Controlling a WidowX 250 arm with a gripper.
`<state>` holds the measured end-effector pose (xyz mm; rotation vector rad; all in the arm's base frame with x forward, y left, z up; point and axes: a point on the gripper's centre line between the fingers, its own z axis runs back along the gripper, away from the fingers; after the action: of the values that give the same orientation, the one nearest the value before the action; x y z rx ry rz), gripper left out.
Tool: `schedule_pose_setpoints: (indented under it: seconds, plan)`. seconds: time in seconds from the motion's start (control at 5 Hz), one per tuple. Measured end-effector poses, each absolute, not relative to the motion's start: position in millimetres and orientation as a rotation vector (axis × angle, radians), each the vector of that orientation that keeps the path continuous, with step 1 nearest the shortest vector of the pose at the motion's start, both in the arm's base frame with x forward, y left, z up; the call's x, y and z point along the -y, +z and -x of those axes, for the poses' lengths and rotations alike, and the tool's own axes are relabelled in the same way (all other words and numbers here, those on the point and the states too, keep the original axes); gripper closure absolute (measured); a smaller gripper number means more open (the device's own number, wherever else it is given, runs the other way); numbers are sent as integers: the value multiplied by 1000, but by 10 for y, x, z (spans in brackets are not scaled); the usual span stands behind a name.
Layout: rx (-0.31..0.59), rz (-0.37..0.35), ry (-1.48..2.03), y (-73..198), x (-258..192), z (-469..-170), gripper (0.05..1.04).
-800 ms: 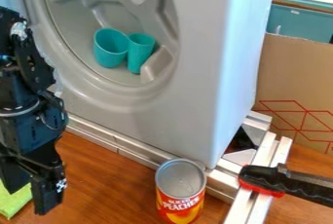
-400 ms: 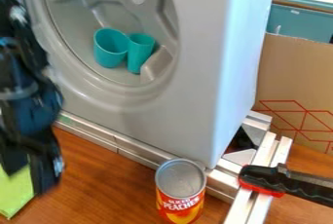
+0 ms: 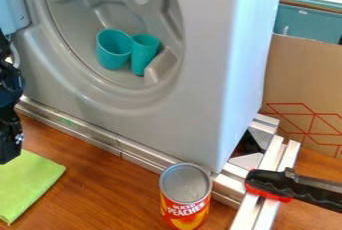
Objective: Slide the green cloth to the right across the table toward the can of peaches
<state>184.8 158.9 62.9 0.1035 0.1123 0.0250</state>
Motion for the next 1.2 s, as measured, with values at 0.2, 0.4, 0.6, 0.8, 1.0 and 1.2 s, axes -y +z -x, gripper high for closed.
schedule_pose_setpoints:
  seconds: [0.2, 0.4, 0.6, 0.8, 1.0, 1.2]
  plan:
    - [-203, -294, 107, 403, -1839, -1769, 83]
    - [-259, -318, 79, 161, -1887, -1768, 83]
    - [-209, -327, 57, 22, -1917, -1861, 83]
    - [-148, -298, 49, -96, -1849, -1910, 83]
    - [-91, -256, 55, -193, -1728, -1913, 83]
    - [-26, -123, 81, -228, -1461, -1927, 83]
